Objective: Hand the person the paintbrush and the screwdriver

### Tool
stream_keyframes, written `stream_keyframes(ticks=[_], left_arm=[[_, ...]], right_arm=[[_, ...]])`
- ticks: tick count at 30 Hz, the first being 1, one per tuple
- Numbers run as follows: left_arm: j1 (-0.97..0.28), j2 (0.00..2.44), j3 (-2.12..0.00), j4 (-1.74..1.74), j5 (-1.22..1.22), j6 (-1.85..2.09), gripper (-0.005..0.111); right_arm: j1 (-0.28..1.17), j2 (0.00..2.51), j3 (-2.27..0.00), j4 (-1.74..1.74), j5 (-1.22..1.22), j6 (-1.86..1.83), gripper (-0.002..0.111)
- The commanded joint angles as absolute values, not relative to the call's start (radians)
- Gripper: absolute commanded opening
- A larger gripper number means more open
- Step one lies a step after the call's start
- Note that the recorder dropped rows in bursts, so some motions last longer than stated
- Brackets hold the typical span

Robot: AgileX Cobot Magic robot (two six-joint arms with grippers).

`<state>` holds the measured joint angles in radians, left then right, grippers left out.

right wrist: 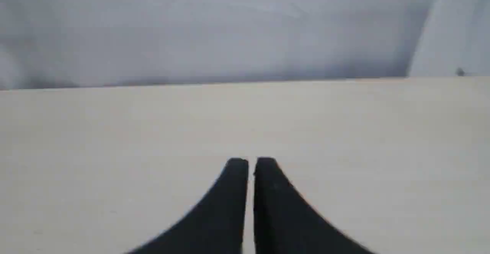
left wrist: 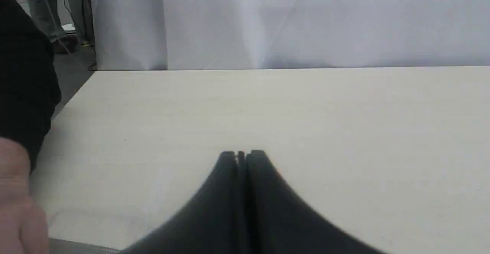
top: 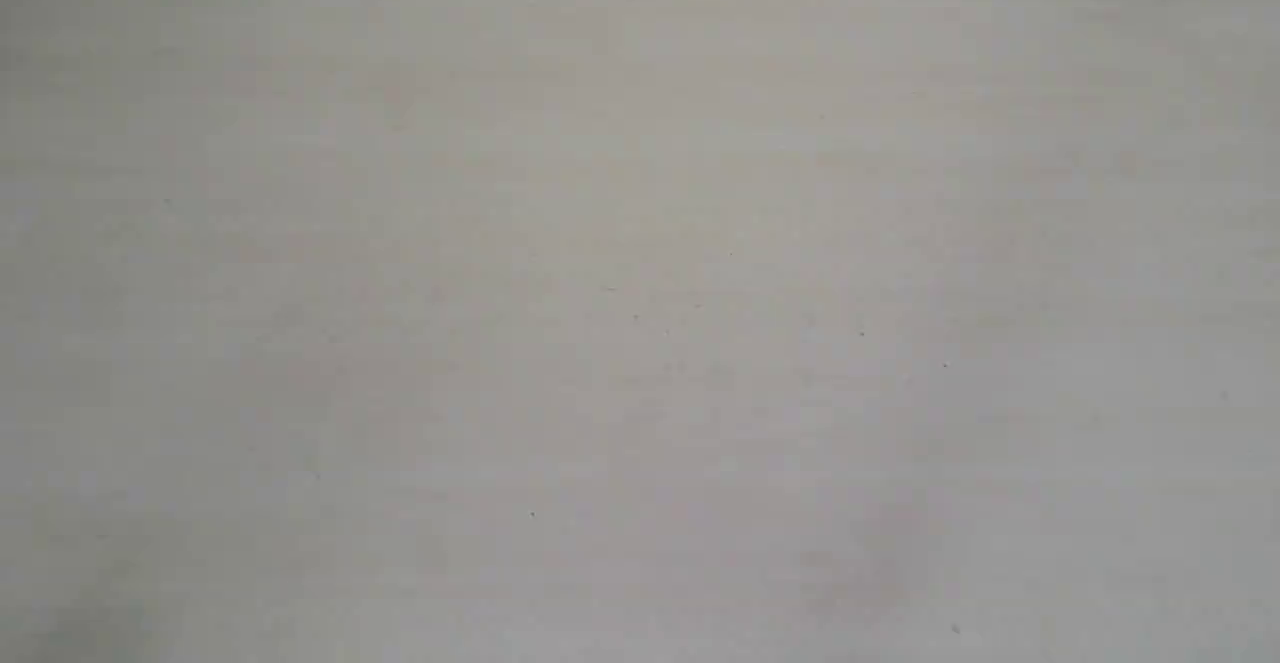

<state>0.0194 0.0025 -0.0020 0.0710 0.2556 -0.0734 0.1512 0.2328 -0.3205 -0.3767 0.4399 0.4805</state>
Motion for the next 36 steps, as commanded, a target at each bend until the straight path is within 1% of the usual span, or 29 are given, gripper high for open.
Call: stream_keyframes(ticks=[1, 3, 5, 15, 21, 24, 27, 31, 36], left_arm=[[0.011, 0.000, 0.000, 0.068, 0.250, -0.075, 0.000], [0.011, 0.000, 0.000, 0.068, 0.250, -0.075, 0.000], [0.011, 0.000, 0.000, 0.068, 0.250, -0.075, 0.000], [0.011, 0.000, 0.000, 0.068, 0.250, -0.075, 0.000], [0.011, 0.000, 0.000, 0.068, 0.248, -0.075, 0.000], [0.011, 0.000, 0.000, 0.070, 0.249, -0.075, 0.000], [0.011, 0.000, 0.000, 0.070, 0.249, -0.075, 0.000], [0.011, 0.000, 0.000, 0.070, 0.249, -0.075, 0.000], [0.011, 0.000, 0.000, 0.070, 0.249, -0.075, 0.000]], right_arm=[[-0.001, 0.229, -0.260, -0.350, 0.428, 0.446, 0.004], [-0.060, 0.229, -0.236, -0.350, 0.443, 0.444, 0.004], [-0.080, 0.229, -0.230, -0.350, 0.445, 0.442, 0.004], [-0.080, 0.229, -0.227, -0.352, 0.381, 0.414, 0.004], [-0.080, 0.229, -0.225, -0.336, 0.358, 0.320, 0.004], [-0.080, 0.229, -0.186, -0.263, 0.286, 0.233, 0.004], [-0.080, 0.193, -0.122, -0.204, 0.222, 0.195, 0.004], [-0.080, 0.107, -0.048, -0.194, 0.210, 0.195, 0.004], [-0.080, 0.020, -0.027, -0.198, 0.210, 0.195, 0.004]])
